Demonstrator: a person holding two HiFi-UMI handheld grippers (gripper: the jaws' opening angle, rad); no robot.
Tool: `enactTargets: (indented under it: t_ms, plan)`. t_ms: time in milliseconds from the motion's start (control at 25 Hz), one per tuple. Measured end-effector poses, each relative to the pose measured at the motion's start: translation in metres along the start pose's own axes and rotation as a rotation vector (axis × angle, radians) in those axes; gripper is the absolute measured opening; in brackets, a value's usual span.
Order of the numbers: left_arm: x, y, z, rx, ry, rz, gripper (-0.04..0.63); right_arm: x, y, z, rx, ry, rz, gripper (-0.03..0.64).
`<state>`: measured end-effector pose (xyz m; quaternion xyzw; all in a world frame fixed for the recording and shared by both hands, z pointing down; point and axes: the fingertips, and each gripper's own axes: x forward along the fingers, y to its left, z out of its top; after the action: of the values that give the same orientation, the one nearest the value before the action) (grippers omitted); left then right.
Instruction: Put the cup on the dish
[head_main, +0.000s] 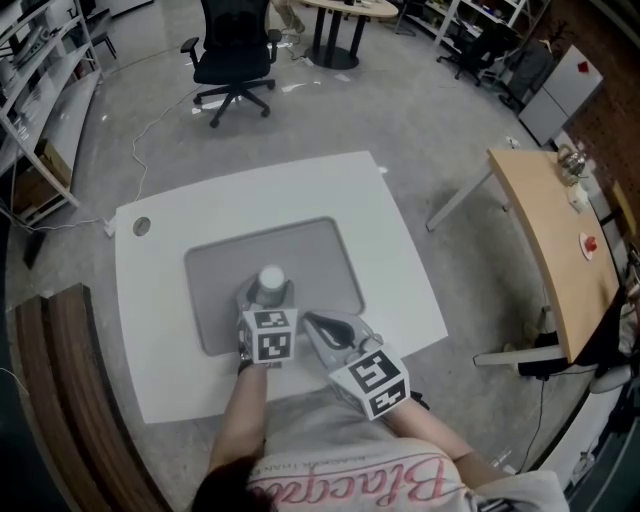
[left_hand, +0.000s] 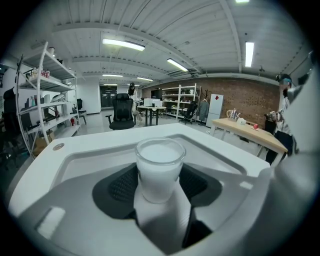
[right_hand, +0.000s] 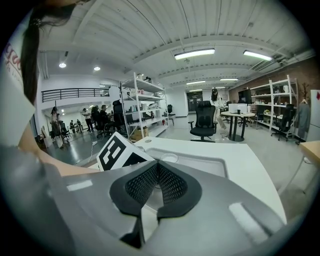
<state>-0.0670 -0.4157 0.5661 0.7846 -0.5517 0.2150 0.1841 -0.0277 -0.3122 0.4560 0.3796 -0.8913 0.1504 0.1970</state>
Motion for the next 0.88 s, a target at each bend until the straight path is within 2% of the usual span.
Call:
enactTargets:
  t_ms: [240, 680, 880]
  plan:
    - [-0.03, 0.0, 0.016, 0.016, -0.062, -0.017, 0.255, -0.002, -0.002, 0.007, -0.01, -0.019, -0.007, 0.002]
    - [-0.115, -0.005, 0.095, 0.098, -0.234, -0.053, 0.256, -0.002, -0.001, 0.04, -0.052, -0.123, -0.023, 0.0]
    - [-0.147, -0.011, 0.119, 0.097, -0.282, -0.059, 0.256, -0.008, 0.002, 0.055, -0.06, -0.166, -0.019, 0.0]
